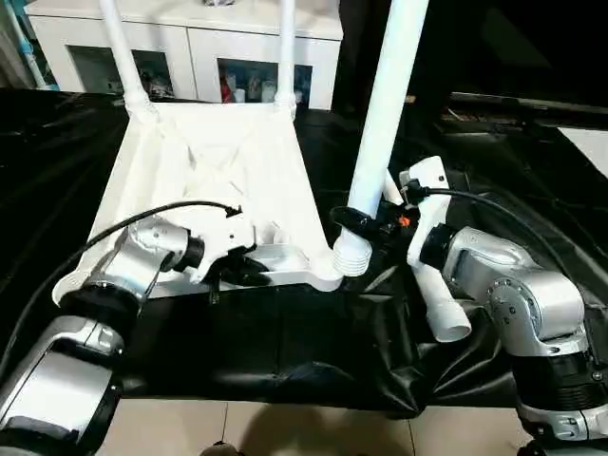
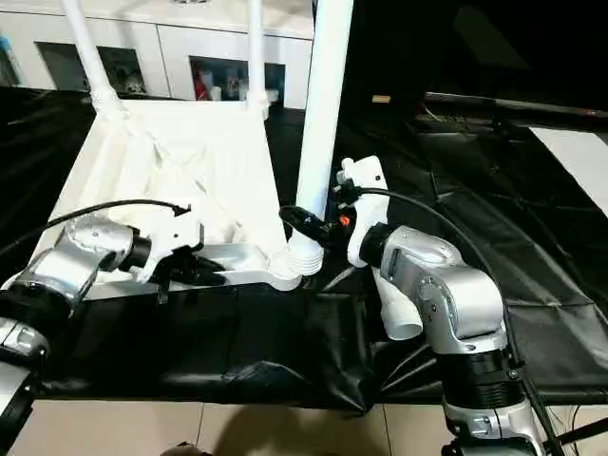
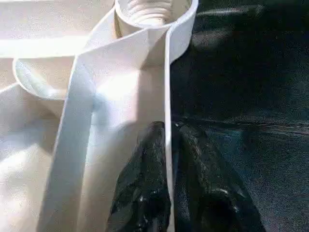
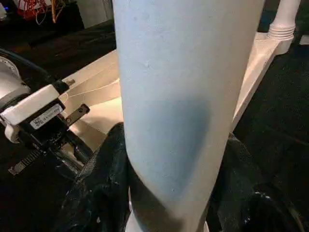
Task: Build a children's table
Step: Insert table leg to table base
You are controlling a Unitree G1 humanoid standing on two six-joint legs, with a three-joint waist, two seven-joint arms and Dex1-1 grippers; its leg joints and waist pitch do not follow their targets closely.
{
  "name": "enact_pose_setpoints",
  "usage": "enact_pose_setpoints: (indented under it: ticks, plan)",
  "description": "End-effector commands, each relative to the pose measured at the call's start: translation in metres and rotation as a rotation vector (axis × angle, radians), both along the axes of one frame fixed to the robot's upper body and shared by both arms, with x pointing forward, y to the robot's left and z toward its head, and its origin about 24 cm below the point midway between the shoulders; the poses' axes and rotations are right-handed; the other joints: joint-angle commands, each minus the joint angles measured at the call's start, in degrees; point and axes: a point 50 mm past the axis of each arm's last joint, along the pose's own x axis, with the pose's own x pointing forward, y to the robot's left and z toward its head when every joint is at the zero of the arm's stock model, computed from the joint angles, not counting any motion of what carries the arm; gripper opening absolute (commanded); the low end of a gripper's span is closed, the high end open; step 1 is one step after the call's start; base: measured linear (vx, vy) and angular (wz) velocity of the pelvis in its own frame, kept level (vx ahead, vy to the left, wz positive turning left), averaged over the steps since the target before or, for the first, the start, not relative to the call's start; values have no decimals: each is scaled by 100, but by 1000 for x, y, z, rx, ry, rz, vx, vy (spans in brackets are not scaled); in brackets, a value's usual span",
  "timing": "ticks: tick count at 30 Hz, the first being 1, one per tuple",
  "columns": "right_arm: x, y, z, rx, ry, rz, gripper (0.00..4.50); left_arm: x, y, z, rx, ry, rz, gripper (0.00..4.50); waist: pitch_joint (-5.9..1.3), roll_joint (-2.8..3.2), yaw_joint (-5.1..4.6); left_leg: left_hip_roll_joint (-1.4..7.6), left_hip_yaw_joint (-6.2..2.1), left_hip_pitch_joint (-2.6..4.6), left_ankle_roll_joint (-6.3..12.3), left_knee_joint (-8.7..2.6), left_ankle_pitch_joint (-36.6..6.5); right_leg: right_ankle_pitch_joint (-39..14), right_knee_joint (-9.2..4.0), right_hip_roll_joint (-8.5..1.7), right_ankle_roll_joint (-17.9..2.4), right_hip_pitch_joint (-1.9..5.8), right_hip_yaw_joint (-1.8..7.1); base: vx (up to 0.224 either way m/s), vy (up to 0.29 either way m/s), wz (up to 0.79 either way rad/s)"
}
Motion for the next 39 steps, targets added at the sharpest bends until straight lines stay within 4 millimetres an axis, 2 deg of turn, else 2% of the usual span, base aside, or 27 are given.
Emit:
enact_pose_setpoints:
  ticks: [1,6,10,11,14,15,16,18,19,21,22,23,25,26,28,29,32,33,35,39]
  plan:
    - [-2,-2,4,-5,-11,9,184,4,-3,8,-17,-9,-12,69,-428,139,25,242,-77,103,-307,-419,-1207,-688,-398,-491,-1218,316,277,0,0,0]
    - [-2,-1,5,-8,-12,17,184,3,-3,3,0,12,-16,69,-430,142,24,246,-78,102,-312,-419,-1198,-672,-401,-493,-1215,314,281,0,0,0]
    - [-1,0,6,-6,-14,21,184,3,-3,4,-9,12,-9,31,-428,140,25,243,-77,100,-298,-418,-1192,-666,-400,-493,-1228,316,279,0,0,0]
    - [-1,1,6,-7,-15,23,184,3,-3,4,-9,15,-10,9,-431,145,26,247,-78,104,-301,-418,-1186,-648,-397,-492,-1231,313,279,0,0,0]
    - [0,1,5,-9,-14,28,184,1,-2,1,-1,37,-16,0,-428,154,24,245,-76,103,-303,-418,-1193,-616,-399,-488,-1244,312,279,0,0,0]
    - [0,2,5,-10,-14,29,184,0,-1,-1,7,47,-20,0,-428,148,21,244,-76,101,-301,-418,-1197,-620,-400,-490,-1245,316,280,0,0,0]
    - [1,2,5,-12,-14,29,184,-1,0,-4,21,60,-26,0,-428,169,25,243,-80,101,-308,-417,-1207,-628,-397,-492,-1247,317,280,0,0,0]
    - [2,2,4,-12,-12,26,184,-3,0,-7,39,68,-31,0,-426,157,21,244,-78,102,-301,-419,-1219,-635,-402,-488,-1252,316,280,0,0,0]
    - [4,2,3,-13,-9,24,184,-4,0,-10,58,71,-36,0,-428,180,20,246,-83,102,-307,-419,-1222,-645,-399,-489,-1249,314,280,0,0,0]
    - [7,3,-1,-17,2,22,184,-10,-1,-17,93,91,-60,0,-427,155,9,248,-84,91,-310,-418,-1237,-725,-401,-502,-1258,320,282,0,0,0]
    - [8,3,-2,-19,6,23,184,-11,-1,-19,100,97,-68,0,-424,162,7,244,-79,90,-308,-419,-1236,-753,-411,-499,-1251,318,282,0,0,0]
    - [10,4,-4,-27,12,28,184,-13,-3,-21,100,98,-56,0,-424,128,1,255,-73,93,-300,-418,-1241,-776,-411,-506,-1263,315,283,0,0,0]
    - [11,5,-6,-33,15,34,184,-14,-4,-23,99,99,-43,0,-423,148,5,250,-72,95,-286,-413,-1231,-848,-408,-503,-1263,309,280,0,0,0]
    - [13,8,-9,-39,21,44,184,-16,-9,-26,71,104,-3,0,-420,135,2,256,-75,91,-284,-418,-1233,-878,-410,-500,-1256,309,277,0,0,0]
    - [15,10,-10,-39,23,47,184,-17,-14,-26,35,113,20,0,-409,136,-8,262,-70,90,-259,-417,-1246,-930,-418,-506,-1278,298,278,0,0,0]
    - [16,12,-11,-40,24,53,184,-19,-18,-25,3,123,30,0,-412,158,4,260,-64,103,-245,-409,-1267,-1015,-430,-508,-1265,283,285,0,0,0]
    - [19,16,-13,-42,30,69,184,-20,-21,-23,-12,126,38,0,-420,148,8,266,-71,95,-233,-418,-1238,-1003,-418,-500,-1251,288,276,0,0,0]
    - [19,16,-14,-41,32,72,184,-21,-22,-23,-15,124,39,0,-412,126,1,256,-66,85,-217,-424,-1251,-1031,-433,-489,-1239,289,274,0,0,0]
    - [21,18,-15,-42,36,77,184,-22,-23,-22,-18,123,34,0,-412,120,8,247,-67,76,-192,-422,-1247,-1140,-447,-496,-1155,294,278,0,0,0]
    - [23,19,-17,-63,30,94,184,-24,-22,-22,-6,122,37,0,-415,122,-5,244,-67,65,-169,-423,-1137,-1026,-433,-485,-1144,294,273,0,0,0]
